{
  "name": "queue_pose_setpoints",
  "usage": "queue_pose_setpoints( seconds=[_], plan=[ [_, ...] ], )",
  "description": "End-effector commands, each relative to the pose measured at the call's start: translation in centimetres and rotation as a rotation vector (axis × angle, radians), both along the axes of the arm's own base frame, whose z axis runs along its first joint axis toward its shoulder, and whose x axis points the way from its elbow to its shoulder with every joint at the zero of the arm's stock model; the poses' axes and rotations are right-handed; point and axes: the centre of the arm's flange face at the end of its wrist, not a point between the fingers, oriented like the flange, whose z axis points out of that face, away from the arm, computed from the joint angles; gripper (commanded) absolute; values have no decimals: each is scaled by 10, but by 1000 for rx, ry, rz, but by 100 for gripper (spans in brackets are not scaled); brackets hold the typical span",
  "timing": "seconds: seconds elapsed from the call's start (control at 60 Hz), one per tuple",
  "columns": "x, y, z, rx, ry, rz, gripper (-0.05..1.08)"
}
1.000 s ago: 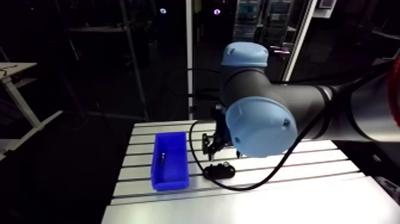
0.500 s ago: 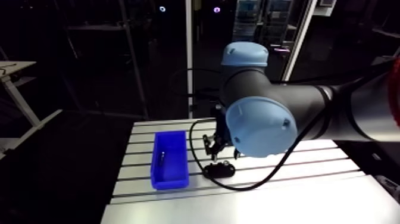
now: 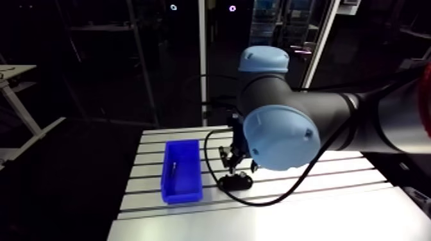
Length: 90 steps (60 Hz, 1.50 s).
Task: Pick up the M10 bolt and insert it into the hole until fully seated.
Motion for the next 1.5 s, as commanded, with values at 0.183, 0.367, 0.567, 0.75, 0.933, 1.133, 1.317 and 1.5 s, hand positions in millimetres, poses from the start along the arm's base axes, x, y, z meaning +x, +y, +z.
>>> queue_pose_setpoints(
  seconds=[0.183,0.367,0.567,0.75,0.933,1.133,1.317,1.5],
  plan=[
    [0,0,-2,-1,-4,1,38],
    [1,0,-3,-1,-7,1,39],
    [1,0,-3,-1,-8,1,40],
    [1,0,-4,-2,-10,1,41],
    [2,0,-4,-2,-11,1,41],
    [2,0,-5,-2,-14,1,44],
    [1,0,-10,-2,-23,-1,49],
    [1,0,-10,-3,-23,-1,55]
  ],
)
